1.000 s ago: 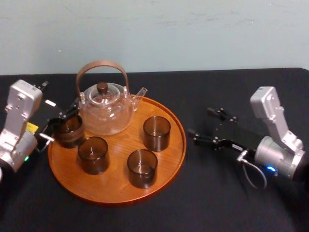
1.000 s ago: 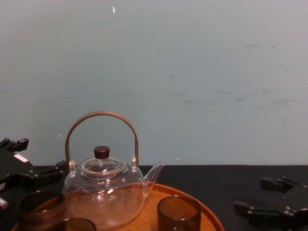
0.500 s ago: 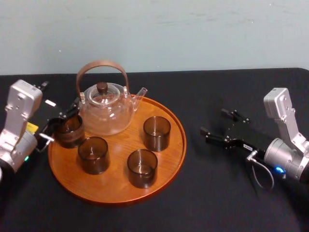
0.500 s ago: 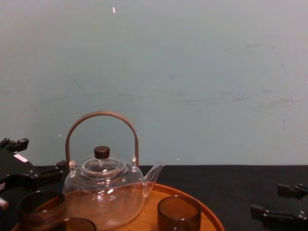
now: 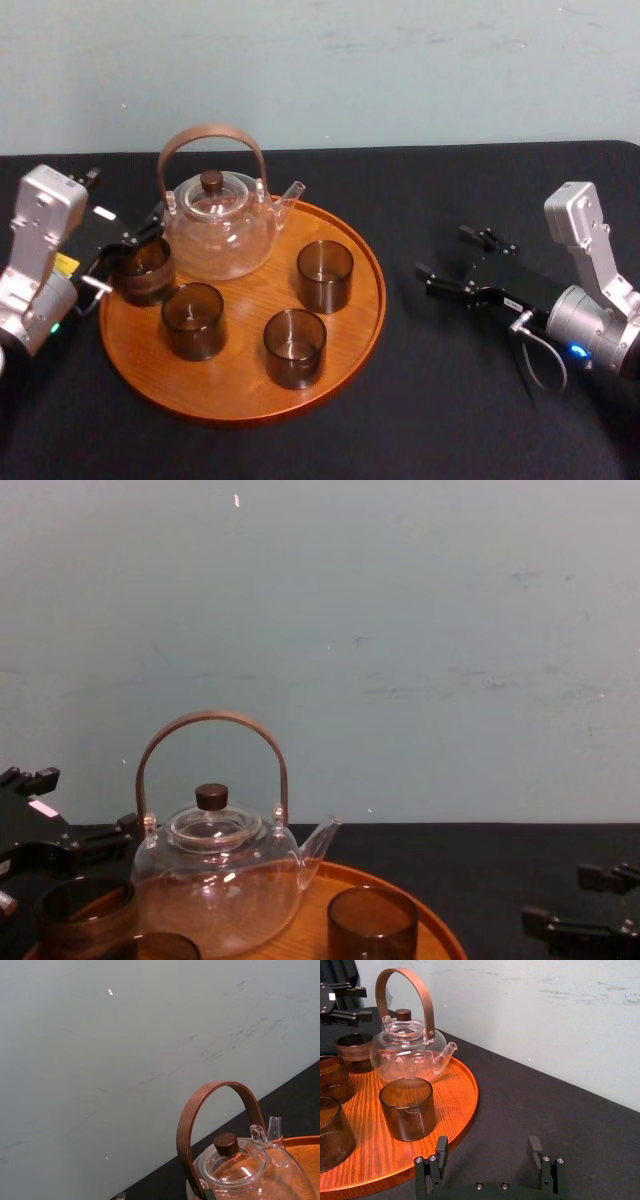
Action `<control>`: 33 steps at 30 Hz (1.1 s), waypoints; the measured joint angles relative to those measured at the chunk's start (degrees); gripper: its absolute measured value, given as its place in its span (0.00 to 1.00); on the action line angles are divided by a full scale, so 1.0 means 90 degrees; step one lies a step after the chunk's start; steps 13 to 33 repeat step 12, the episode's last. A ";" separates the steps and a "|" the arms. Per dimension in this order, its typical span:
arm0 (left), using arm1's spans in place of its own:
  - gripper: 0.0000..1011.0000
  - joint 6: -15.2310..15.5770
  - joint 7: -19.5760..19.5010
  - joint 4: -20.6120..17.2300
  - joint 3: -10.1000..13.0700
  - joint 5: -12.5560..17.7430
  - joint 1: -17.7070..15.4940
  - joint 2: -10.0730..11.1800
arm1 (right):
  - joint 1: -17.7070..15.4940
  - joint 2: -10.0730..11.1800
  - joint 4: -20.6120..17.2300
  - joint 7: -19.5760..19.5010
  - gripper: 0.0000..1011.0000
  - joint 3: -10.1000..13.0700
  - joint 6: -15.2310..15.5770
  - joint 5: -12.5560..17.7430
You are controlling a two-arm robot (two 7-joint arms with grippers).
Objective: Pick up the glass from the table and place it on the tray.
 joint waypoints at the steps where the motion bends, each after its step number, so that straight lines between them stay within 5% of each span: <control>1: 0.99 0.0000 0.0000 0.0000 0.0000 0.0000 0.0000 0.0000 | 0.0000 0.0001 -0.0001 0.0001 0.99 0.0000 0.0000 0.0000; 33: 0.99 0.0000 0.0000 0.0000 0.0000 0.0000 0.0000 0.0000 | -0.0007 0.0007 -0.0010 0.0013 0.99 -0.0004 -0.0003 0.0004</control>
